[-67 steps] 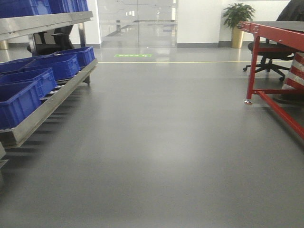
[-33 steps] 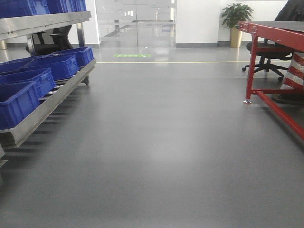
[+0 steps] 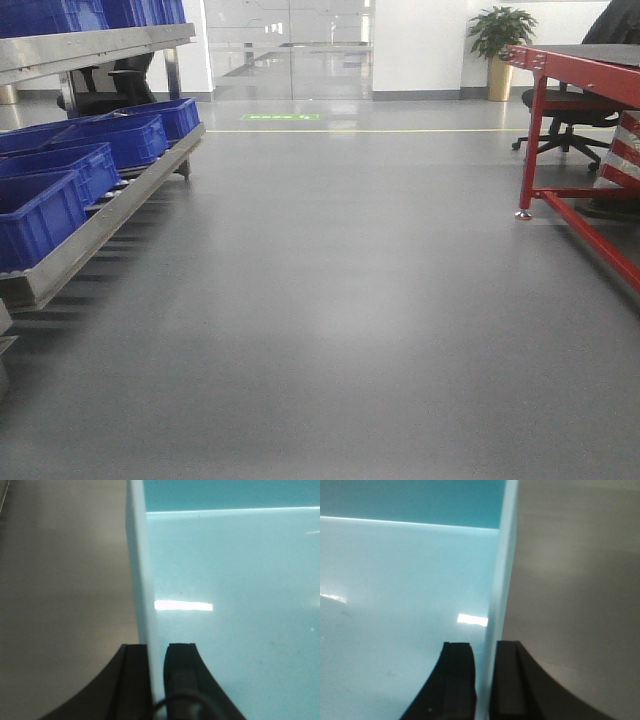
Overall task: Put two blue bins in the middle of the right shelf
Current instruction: 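Drive the base along the aisle carrying the teal bin in both grippers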
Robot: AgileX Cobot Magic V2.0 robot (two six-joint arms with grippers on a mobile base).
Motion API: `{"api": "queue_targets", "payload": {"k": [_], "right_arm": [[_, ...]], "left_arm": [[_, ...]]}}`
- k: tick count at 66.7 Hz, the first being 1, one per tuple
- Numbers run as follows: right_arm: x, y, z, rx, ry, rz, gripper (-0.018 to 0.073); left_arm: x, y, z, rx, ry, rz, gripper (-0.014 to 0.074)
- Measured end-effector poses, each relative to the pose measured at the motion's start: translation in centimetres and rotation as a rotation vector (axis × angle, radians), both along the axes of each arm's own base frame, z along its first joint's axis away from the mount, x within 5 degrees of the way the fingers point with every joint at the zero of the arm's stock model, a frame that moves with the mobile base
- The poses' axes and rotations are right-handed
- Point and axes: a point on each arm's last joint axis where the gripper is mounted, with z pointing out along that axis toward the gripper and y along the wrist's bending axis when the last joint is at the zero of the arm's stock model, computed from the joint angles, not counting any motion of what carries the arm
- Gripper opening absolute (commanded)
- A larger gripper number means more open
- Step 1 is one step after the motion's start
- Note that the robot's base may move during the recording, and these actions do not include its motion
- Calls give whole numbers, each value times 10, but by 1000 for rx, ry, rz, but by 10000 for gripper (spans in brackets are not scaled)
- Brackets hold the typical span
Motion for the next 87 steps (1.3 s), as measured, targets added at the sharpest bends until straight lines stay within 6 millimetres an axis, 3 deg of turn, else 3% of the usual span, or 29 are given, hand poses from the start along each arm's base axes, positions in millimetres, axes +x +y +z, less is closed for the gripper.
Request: {"api": "queue_targets", "payload": {"k": [87], "right_arm": [[0,0,0,0,0,0,-153]], "left_arm": [[0,0,0,0,0,0,-111]]}}
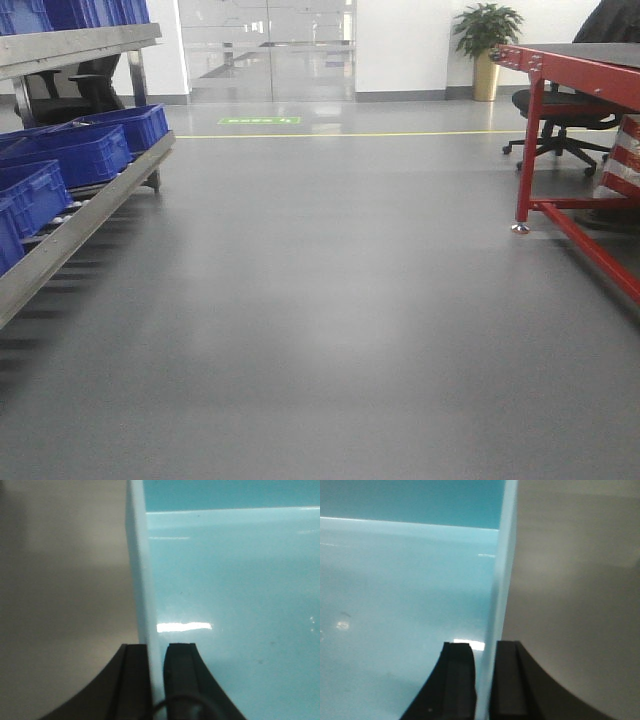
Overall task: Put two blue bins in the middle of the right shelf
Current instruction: 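Drive the base along the aisle carrying the teal bin in both grippers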
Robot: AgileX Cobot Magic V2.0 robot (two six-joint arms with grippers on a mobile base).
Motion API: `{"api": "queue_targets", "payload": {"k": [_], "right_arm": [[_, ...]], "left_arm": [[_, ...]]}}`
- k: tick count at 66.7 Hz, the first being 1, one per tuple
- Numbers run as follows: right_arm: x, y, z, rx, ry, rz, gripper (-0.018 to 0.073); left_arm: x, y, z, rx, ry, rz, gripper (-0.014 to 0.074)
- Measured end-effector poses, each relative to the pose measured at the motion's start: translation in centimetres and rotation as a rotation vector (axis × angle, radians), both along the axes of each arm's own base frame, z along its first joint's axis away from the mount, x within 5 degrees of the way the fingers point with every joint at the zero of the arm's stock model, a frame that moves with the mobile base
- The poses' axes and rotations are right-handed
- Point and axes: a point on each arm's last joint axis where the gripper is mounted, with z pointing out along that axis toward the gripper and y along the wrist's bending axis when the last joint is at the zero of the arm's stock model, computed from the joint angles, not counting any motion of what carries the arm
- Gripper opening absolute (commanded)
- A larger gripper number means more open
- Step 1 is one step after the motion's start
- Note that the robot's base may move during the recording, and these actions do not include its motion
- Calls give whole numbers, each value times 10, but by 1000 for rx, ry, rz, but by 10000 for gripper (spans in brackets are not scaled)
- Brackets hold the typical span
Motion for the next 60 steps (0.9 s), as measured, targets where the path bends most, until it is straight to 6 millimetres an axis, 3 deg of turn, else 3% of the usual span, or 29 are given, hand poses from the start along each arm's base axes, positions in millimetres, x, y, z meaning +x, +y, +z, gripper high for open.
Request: {"api": "queue_targets", "payload": {"k": [60], "right_arm": [[0,0,0,0,0,0,-153]], "left_arm": [[0,0,0,0,0,0,-111]]}}
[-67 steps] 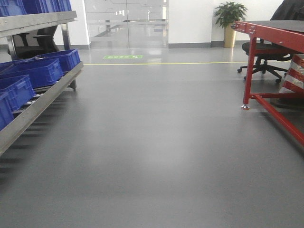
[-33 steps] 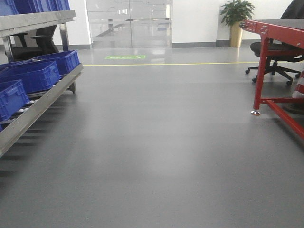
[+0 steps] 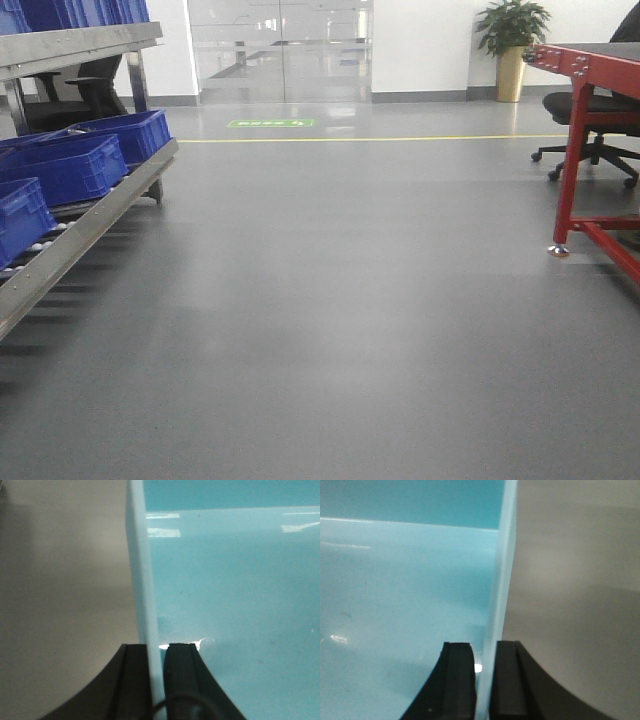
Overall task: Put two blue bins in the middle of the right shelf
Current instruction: 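Drive the base along the aisle carrying the teal bin in both grippers, then turn the base toward another roller shelf and approach it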
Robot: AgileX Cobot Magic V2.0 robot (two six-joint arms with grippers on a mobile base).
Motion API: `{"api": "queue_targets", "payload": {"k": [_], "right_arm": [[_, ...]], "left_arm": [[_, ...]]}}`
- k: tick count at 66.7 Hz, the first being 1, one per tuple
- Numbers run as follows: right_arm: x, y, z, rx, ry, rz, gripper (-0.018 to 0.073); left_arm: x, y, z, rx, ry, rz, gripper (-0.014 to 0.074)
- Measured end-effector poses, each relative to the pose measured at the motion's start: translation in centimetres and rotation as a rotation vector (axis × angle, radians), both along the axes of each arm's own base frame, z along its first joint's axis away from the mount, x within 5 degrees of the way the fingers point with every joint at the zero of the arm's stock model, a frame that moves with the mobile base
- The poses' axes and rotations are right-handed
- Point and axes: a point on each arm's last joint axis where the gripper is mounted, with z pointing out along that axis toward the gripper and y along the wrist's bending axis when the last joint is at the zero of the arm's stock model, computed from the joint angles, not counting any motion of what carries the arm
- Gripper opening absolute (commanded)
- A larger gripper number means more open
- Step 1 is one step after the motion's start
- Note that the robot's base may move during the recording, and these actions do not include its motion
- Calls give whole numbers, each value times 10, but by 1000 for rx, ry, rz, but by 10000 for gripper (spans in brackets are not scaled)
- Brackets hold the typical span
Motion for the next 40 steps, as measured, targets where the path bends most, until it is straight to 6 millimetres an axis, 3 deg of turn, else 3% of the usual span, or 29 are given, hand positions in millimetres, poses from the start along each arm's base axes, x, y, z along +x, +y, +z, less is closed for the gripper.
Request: {"api": "queue_targets", "payload": {"k": [40], "right_arm": [[0,0,0,0,0,0,-153]], "left_arm": [[0,0,0,0,0,0,-111]]}}
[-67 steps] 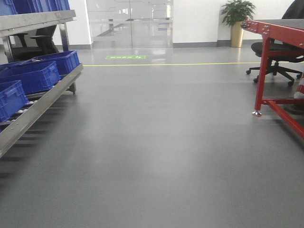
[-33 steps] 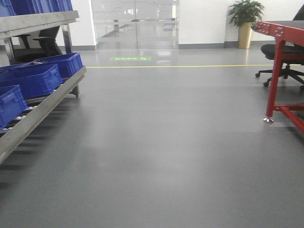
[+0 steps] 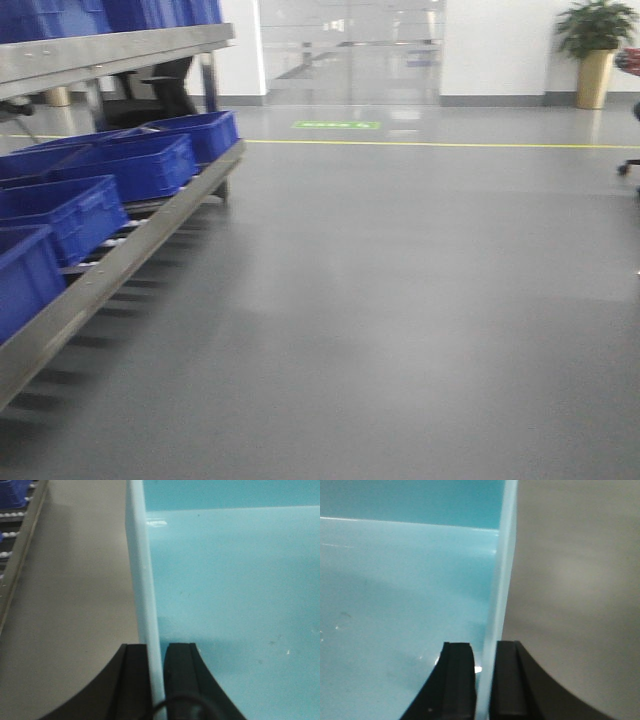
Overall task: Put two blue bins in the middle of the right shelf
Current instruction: 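Turn the base toward another roller shelf and approach it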
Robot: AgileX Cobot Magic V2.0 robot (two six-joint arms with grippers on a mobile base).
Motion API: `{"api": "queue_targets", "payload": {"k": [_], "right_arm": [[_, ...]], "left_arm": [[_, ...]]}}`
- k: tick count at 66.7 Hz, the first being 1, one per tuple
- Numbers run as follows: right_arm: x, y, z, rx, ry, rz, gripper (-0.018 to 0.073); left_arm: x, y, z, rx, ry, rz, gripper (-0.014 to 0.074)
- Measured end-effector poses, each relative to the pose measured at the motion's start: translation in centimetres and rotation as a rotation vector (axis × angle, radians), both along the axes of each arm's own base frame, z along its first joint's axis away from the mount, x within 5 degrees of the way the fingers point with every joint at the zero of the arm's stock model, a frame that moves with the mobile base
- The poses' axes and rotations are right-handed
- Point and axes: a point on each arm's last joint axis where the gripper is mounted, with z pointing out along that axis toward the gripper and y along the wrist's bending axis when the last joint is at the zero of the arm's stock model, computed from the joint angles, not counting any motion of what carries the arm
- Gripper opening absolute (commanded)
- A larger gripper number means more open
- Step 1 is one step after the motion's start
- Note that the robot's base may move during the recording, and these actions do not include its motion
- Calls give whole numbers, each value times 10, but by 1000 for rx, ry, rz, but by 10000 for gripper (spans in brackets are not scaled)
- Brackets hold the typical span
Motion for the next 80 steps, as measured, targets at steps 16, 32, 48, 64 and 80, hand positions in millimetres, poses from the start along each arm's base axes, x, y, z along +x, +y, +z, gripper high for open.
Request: {"api": "queue_targets", "payload": {"k": [16,32,48,64,80], "right_arm": [[0,-1,0,0,0,-2,-153],[0,-1,0,0,0,-2,-153],[0,0,0,1,-2,-2,-153],[0,0,0,1,-2,-2,-153],[0,0,0,1,-2,-2,-153]], "left_arm": [[0,0,0,0,0,0,-111],[0,0,0,0,0,0,-111],[0,0,0,0,0,0,-111],[0,0,0,0,0,0,-111],[0,0,0,0,0,0,-111]]}}
